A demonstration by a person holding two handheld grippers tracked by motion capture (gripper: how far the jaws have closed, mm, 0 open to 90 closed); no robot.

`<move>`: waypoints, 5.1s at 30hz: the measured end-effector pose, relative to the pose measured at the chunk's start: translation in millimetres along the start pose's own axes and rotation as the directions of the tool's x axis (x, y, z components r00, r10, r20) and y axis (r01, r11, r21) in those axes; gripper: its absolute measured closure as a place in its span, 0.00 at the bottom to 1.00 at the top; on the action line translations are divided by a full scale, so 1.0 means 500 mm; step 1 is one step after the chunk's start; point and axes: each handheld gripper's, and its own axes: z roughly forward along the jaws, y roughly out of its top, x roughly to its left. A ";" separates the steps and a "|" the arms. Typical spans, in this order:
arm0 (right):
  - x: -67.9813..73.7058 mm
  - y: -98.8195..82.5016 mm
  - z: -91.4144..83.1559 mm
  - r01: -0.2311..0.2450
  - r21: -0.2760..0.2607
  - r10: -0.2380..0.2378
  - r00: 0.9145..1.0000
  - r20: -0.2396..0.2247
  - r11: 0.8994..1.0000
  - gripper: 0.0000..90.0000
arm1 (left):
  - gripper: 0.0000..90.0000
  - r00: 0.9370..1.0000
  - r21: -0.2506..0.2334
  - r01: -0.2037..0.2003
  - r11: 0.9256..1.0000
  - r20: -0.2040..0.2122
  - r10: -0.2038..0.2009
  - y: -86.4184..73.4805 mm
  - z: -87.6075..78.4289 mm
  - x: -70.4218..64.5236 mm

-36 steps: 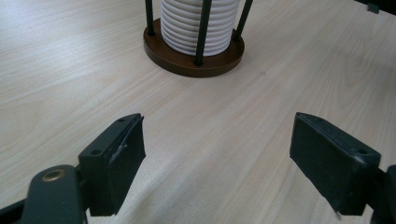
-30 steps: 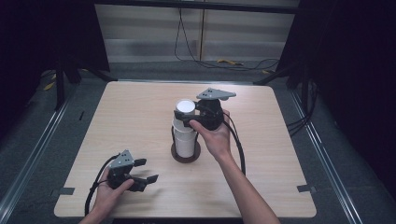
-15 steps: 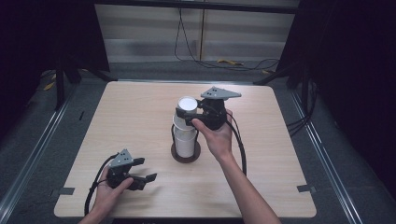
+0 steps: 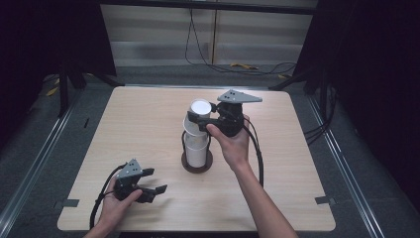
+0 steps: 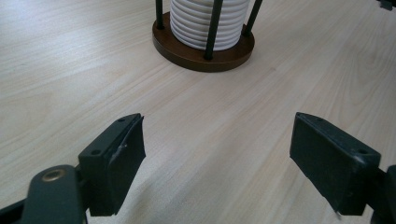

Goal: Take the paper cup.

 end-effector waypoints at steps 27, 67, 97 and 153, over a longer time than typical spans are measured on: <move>-0.010 -0.006 -0.111 -0.034 -0.055 0.034 0.999 0.002 0.998 0.39 | 0.20 0.999 -0.010 -0.010 1.000 0.037 0.010 0.007 0.001 -0.006; 0.022 -0.134 -0.133 -0.073 0.084 0.077 0.996 -0.051 0.994 0.39 | 0.18 0.978 -0.124 -0.094 0.988 0.175 0.115 0.114 0.003 -0.055; 0.051 -0.179 -0.069 -0.072 0.152 0.090 0.989 -0.118 0.986 0.40 | 0.18 0.970 -0.149 -0.097 0.984 0.205 0.127 0.131 0.037 -0.070; 0.102 -0.208 -0.019 -0.069 0.159 0.098 0.979 -0.179 0.985 0.37 | 0.28 0.971 -0.139 -0.107 0.984 0.200 0.134 0.129 0.063 -0.093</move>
